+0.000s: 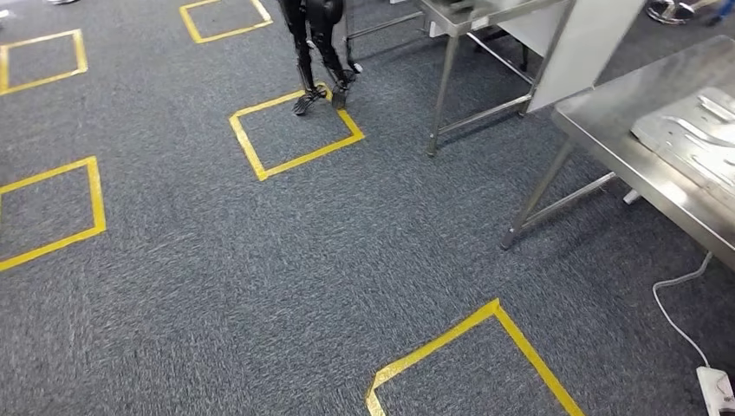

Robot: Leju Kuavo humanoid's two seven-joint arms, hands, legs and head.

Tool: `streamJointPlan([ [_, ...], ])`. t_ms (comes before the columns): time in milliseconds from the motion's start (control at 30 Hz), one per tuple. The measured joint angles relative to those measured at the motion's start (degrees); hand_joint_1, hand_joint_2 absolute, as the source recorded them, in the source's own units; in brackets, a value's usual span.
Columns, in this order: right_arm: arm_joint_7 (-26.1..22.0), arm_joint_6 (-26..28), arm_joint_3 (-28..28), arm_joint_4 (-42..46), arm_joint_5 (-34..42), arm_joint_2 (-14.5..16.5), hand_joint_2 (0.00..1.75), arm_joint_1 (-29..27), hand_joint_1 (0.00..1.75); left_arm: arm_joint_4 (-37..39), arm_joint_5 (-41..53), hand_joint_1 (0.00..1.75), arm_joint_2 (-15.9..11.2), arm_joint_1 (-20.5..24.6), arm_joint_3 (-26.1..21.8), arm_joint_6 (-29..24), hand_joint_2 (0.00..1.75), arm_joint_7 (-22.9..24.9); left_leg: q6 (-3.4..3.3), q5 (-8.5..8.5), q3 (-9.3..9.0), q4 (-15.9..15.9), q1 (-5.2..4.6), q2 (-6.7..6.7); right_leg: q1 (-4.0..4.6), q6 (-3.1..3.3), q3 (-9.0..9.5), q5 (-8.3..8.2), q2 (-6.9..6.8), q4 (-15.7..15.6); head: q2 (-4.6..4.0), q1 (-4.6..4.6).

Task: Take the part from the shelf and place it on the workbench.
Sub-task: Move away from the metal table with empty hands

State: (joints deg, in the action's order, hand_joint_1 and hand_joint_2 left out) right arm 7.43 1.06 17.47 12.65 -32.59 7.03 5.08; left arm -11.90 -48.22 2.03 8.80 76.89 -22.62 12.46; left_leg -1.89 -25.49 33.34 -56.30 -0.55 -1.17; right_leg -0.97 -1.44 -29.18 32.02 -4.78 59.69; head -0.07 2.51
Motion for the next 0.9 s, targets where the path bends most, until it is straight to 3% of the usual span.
streamJointPlan([
  [33,-0.07,-0.01,0.01,0.02,0.20,-0.02,0.00,0.03,0.00,0.01,0.12,0.00,-0.05,-0.02,0.00,0.05,0.00,-0.02,-0.17,0.25,-0.60,0.69,0.20,0.53,-0.02,-0.11,-0.95,1.27,1.40,2.19,0.00,-0.21],
  [100,-0.17,-0.03,0.03,-0.02,0.57,-0.10,0.00,-0.02,0.00,0.01,0.24,0.00,-0.09,0.07,0.00,0.19,0.00,-0.09,-0.51,0.24,-0.90,0.99,0.17,1.70,-0.08,-0.11,-4.84,4.36,3.85,9.56,0.00,-0.49],
  [133,-0.15,-0.03,0.06,-0.04,0.66,-0.12,0.00,-0.16,0.00,0.01,0.26,0.00,-0.09,0.05,0.00,0.26,0.00,-0.10,-0.63,0.14,-0.94,0.90,0.16,2.42,-0.10,-0.18,-6.75,5.10,4.32,12.61,0.00,-0.55],
  [167,-0.11,-0.03,0.10,-0.07,0.70,-0.13,0.00,-0.36,0.00,0.01,0.25,0.00,-0.09,-0.07,0.00,0.32,0.00,-0.13,-0.62,-0.02,-1.02,0.77,0.16,3.23,-0.15,-0.27,-7.86,4.73,4.55,13.91,0.00,-0.55],
  [200,-0.04,-0.08,0.18,-0.09,0.68,-0.14,0.00,-0.57,0.00,0.01,0.19,0.00,-0.09,-0.30,0.00,0.40,0.00,-0.23,-0.51,-0.22,-1.12,0.54,0.21,4.07,-0.23,-0.39,-7.88,3.17,4.71,12.96,0.00,-0.55],
  [233,0.07,-0.17,0.30,-0.11,0.58,-0.15,0.00,-0.75,0.00,0.01,-0.02,0.00,-0.09,-0.57,-0.01,0.51,0.00,-0.46,-0.31,-0.50,-1.21,0.17,0.30,4.89,-0.40,-0.53,-6.89,0.71,5.09,9.99,0.00,-0.56],
  [300,0.26,-0.27,0.66,-0.18,0.33,-0.16,0.00,-1.09,0.00,0.01,-0.82,0.00,-0.11,-1.06,-0.02,0.90,0.00,-1.18,0.27,-1.26,-0.90,-1.09,0.38,6.30,-0.86,-0.60,-4.35,-2.67,7.28,3.35,0.00,-0.58],
  [367,0.37,0.10,0.97,-0.23,0.23,-0.16,0.00,-1.18,0.00,0.02,-1.74,0.00,-0.15,-1.30,-0.10,1.54,0.00,-1.77,0.92,-1.71,-0.20,-2.00,0.39,7.38,-0.97,-0.16,-3.43,-2.98,8.80,0.69,0.00,-0.62],
  [433,0.39,0.65,1.09,-0.23,0.37,-0.19,0.00,-1.14,0.00,0.02,-2.17,0.00,-0.16,-1.54,-0.21,2.10,0.00,-1.95,1.50,-1.72,0.22,-2.05,0.53,8.27,-0.77,0.59,-3.33,-2.83,8.07,0.55,0.00,-0.66],
  [467,0.39,0.84,1.10,-0.23,0.44,-0.22,0.00,-1.12,0.00,0.02,-2.22,0.00,-0.16,-1.72,-0.25,2.25,0.00,-1.96,1.75,-1.88,0.37,-2.30,0.54,7.76,-0.75,0.99,-3.08,-2.85,7.55,0.42,0.00,-0.66],
  [533,0.37,1.04,1.12,-0.22,0.55,-0.29,0.00,-1.13,0.00,0.03,-2.25,0.00,-0.17,-1.88,-0.26,2.37,0.00,-1.95,2.30,-3.37,1.79,-5.23,0.48,4.83,-0.81,1.63,-2.51,-2.90,6.38,0.04,0.00,-0.36],
  [600,0.33,1.08,1.14,-0.23,0.57,-0.32,0.00,-1.14,0.00,0.03,-2.25,0.00,-0.17,-1.81,-0.26,2.38,0.00,-1.95,2.77,-6.42,5.29,-12.00,0.53,1.98,-0.64,2.03,-2.13,-2.72,4.99,-0.07,0.00,-0.06],
  [667,0.33,1.06,1.16,-0.24,0.59,-0.33,0.00,-1.17,0.00,0.03,-2.23,0.00,-0.16,-1.76,-0.26,2.44,0.00,-1.95,2.96,-8.21,8.96,-18.24,0.68,1.48,-0.45,2.23,-1.82,-2.38,3.44,-0.06,0.00,-0.04],
  [700,0.33,1.07,1.17,-0.24,0.63,-0.34,0.00,-1.18,0.00,0.03,-2.16,0.00,-0.16,-1.80,-0.26,2.54,0.00,-1.93,2.91,-7.62,9.58,-18.90,0.70,1.45,-0.36,2.25,-1.60,-2.16,2.70,-0.05,0.00,-0.05],
  [733,0.37,1.07,1.17,-0.24,0.73,-0.36,0.00,-1.18,0.00,0.03,-1.94,0.00,-0.15,-1.86,-0.26,2.71,0.00,-1.90,2.75,-6.00,9.01,-17.30,0.71,1.38,-0.26,2.22,-1.31,-1.93,2.05,-0.05,0.00,-0.04],
  [800,0.65,1.10,1.16,-0.24,1.27,-0.36,0.00,-1.18,0.00,0.03,-0.79,0.00,-0.15,-1.88,-0.26,3.35,0.00,-1.85,2.05,-1.88,5.23,-9.46,0.39,-0.21,-0.06,2.06,-0.59,-1.40,0.86,-0.09,0.00,-0.07],
  [867,1.37,1.16,1.15,-0.24,2.53,-0.40,0.00,-1.10,0.00,0.03,1.48,0.00,-0.11,-1.62,-0.09,4.53,0.00,-1.86,1.28,-0.15,2.38,-3.75,-0.31,-2.03,0.15,1.57,-0.15,-0.94,-0.07,-0.19,0.00,-0.08],
  [900,1.87,1.24,1.14,-0.24,3.46,-0.43,0.00,-1.05,0.00,0.03,2.79,0.00,-0.07,-1.48,0.08,5.14,0.00,-1.89,1.01,-0.34,2.06,-2.99,-0.61,-2.30,0.22,1.27,-0.04,-0.80,-0.51,-0.30,0.00,-0.09],
])
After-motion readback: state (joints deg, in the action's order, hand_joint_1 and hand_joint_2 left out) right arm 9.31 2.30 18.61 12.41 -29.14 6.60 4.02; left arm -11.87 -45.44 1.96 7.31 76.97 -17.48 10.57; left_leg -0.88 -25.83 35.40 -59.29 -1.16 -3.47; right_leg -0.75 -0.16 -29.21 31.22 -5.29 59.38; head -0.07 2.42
